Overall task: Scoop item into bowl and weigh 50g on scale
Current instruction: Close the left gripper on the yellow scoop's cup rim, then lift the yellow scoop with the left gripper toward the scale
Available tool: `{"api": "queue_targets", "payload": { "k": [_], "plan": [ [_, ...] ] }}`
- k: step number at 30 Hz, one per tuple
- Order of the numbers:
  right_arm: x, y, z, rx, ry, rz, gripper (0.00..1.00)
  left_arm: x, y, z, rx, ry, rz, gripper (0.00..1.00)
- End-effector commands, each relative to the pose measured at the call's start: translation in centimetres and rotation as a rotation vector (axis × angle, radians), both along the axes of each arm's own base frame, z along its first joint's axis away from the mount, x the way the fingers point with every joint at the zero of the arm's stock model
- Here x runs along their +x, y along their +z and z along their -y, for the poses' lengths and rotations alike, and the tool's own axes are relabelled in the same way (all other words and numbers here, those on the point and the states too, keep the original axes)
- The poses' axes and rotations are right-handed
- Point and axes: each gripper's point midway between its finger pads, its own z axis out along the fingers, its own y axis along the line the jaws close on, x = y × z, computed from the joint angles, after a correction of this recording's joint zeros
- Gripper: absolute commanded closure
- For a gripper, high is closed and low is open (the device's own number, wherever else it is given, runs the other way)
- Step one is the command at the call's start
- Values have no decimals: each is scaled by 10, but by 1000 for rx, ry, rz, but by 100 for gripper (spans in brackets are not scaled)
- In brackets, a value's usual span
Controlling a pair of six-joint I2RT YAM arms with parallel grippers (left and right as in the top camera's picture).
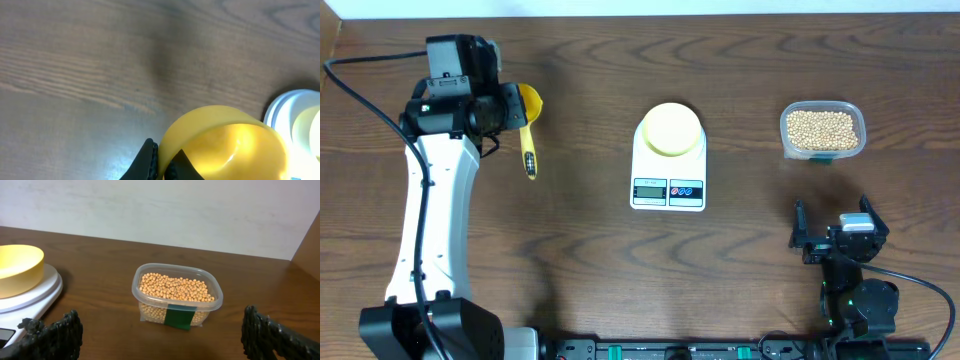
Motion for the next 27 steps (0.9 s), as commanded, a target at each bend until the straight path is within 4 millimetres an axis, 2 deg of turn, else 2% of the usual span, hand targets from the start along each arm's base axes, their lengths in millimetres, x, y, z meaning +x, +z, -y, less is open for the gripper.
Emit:
{"api": "queue_targets", "payload": {
  "k": [1, 6, 14, 17, 27],
  "plan": [
    [0, 0, 1, -13, -4, 2, 1, -3, 1, 5, -6, 3, -9, 92],
    [0, 0, 1, -14, -4, 2, 1, -2, 3, 21, -6, -38, -6, 92],
    [0, 0, 1, -14, -4, 2, 1, 11, 14, 70, -40, -110, 67, 92],
    [0, 0, 1, -14, -4, 2, 1, 9, 16, 84, -69, -105, 71, 92],
    [0, 0, 1, -14, -4, 2, 1, -3, 38, 88, -149, -18, 110, 93]
  ]
}}
